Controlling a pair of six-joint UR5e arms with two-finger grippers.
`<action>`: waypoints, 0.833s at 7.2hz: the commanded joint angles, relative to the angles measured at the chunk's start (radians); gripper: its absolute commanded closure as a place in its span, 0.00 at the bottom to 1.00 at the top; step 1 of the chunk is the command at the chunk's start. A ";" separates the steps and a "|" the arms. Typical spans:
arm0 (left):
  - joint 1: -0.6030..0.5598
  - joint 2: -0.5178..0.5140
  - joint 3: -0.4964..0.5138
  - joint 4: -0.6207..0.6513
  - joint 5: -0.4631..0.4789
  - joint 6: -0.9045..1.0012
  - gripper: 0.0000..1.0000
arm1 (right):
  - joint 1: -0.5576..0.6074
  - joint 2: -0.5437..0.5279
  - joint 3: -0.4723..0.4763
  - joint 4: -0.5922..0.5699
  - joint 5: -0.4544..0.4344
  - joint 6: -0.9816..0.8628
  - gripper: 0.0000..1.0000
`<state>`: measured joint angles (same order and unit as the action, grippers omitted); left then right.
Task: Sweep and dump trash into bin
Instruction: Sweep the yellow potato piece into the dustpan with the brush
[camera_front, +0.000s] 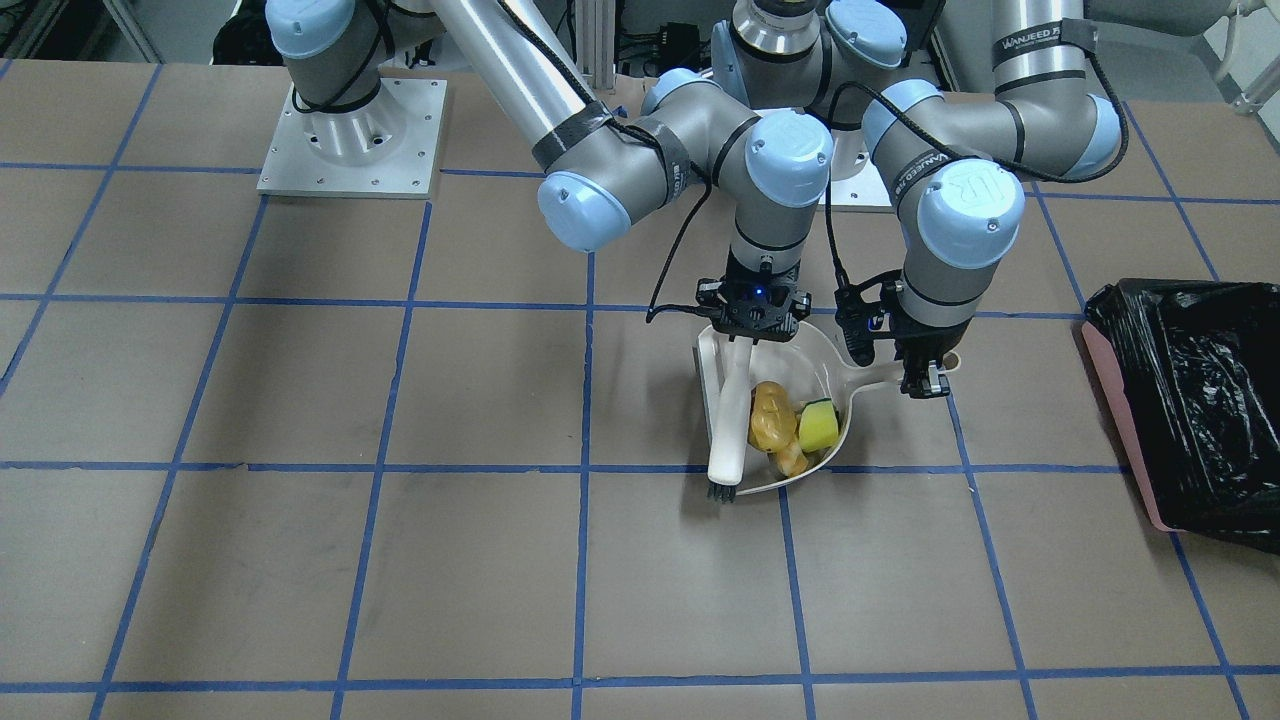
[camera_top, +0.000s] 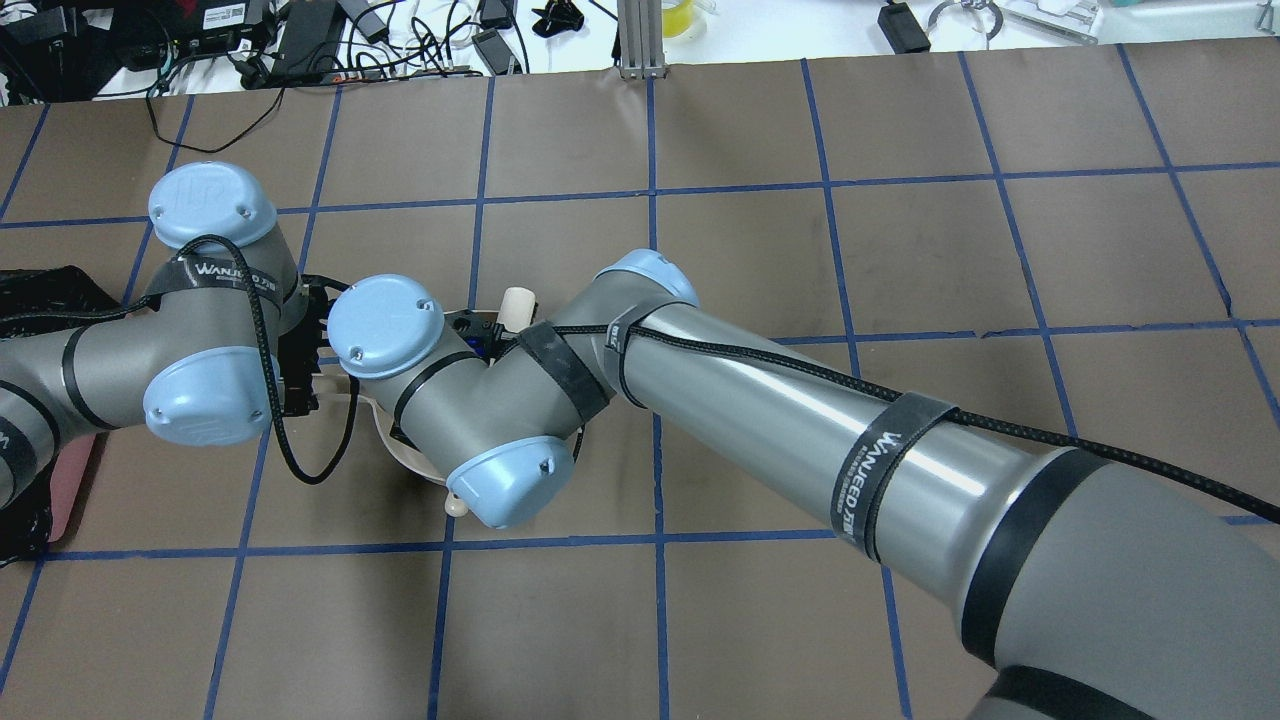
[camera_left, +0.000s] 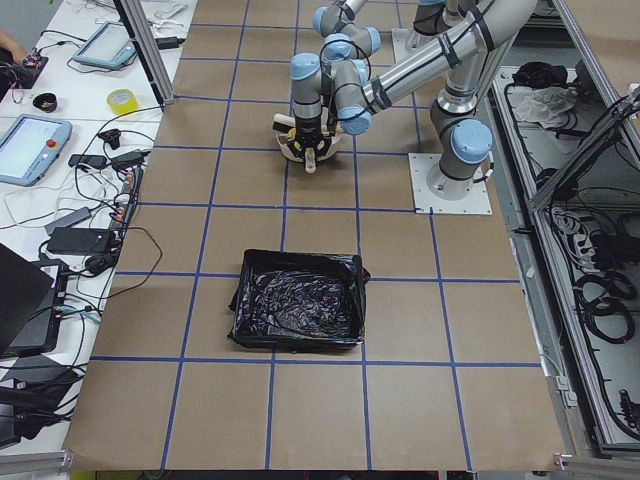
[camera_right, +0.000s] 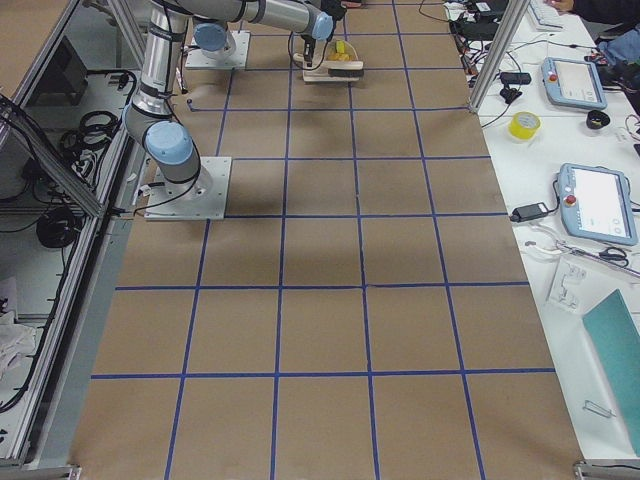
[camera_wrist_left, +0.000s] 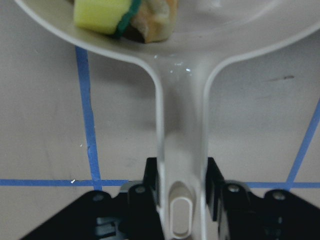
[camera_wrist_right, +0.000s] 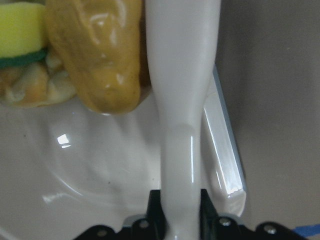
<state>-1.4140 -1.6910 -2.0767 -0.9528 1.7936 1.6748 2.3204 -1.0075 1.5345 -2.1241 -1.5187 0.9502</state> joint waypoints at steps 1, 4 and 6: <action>0.007 0.002 0.010 -0.001 -0.074 0.016 1.00 | -0.015 -0.014 0.001 0.039 -0.015 -0.004 1.00; 0.068 0.004 0.069 -0.030 -0.178 0.061 1.00 | -0.048 -0.037 -0.001 0.111 -0.049 -0.030 1.00; 0.134 0.002 0.069 -0.040 -0.249 0.103 1.00 | -0.122 -0.141 -0.001 0.286 -0.046 -0.131 1.00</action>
<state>-1.3175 -1.6885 -2.0104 -0.9867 1.5897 1.7574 2.2428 -1.0866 1.5332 -1.9416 -1.5634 0.8766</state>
